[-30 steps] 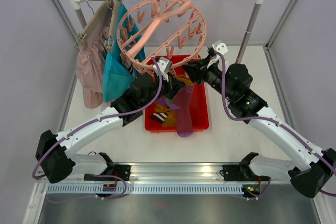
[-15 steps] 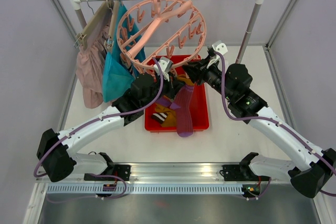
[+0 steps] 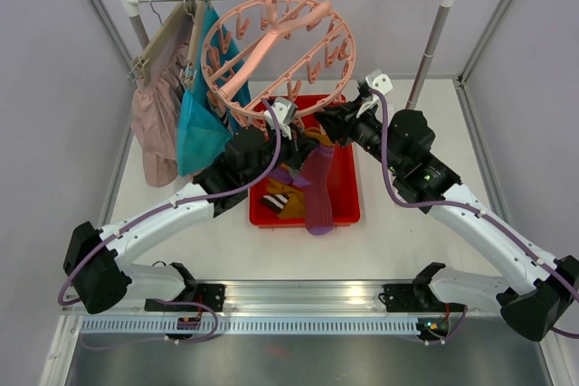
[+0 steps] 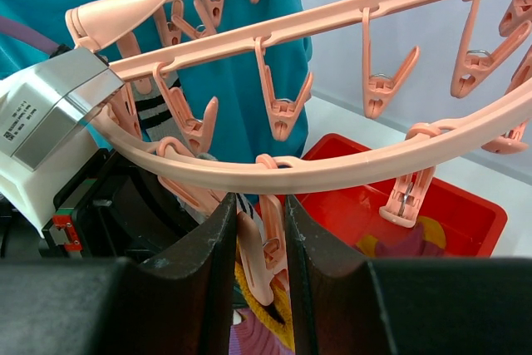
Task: Clip the socks to the hanger
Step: Clamp the sock onto the hanger.
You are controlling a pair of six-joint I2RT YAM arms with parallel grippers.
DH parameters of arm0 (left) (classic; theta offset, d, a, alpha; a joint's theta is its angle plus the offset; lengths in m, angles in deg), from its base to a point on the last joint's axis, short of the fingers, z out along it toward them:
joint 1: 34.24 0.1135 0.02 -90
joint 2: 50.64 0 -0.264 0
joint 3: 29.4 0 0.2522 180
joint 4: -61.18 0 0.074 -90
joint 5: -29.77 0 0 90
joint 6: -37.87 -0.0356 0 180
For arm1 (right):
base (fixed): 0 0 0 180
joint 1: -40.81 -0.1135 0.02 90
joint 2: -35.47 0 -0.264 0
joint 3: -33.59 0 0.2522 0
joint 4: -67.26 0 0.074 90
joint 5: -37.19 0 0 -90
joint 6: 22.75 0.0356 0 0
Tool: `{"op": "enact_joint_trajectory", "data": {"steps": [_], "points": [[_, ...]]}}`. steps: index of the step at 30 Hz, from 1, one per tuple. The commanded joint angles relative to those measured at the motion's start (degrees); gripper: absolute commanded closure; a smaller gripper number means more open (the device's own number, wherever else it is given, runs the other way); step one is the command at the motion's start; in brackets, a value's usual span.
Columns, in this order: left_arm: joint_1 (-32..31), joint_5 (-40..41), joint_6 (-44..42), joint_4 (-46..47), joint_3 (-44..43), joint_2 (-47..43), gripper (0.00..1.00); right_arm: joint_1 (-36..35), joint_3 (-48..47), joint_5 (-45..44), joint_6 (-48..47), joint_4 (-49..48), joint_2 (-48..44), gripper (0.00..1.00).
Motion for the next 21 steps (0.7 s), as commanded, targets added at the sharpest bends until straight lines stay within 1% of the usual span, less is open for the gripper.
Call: {"op": "enact_joint_trajectory", "data": {"steps": [1, 9, 15, 21], "points": [[-0.11, 1.99, 1.33, 4.01, -0.23, -1.95, 0.98, -0.17, -1.78, -0.96, -0.38, 0.47, -0.22, 1.00], [-0.11, 4.71, 1.68, 4.72, 1.17, -3.36, 0.98, -0.26, -1.86, -0.52, -0.21, 0.30, -0.13, 1.00], [-0.11, 5.16, 2.03, 5.77, 1.88, -3.80, 0.98, -0.26, -1.87, -0.69, -0.38, 0.65, -0.22, 1.00], [-0.11, 3.84, 3.09, 6.65, 1.62, -3.27, 0.98, -0.17, -1.86, -0.52, -0.29, 0.56, 0.05, 1.00]]}}
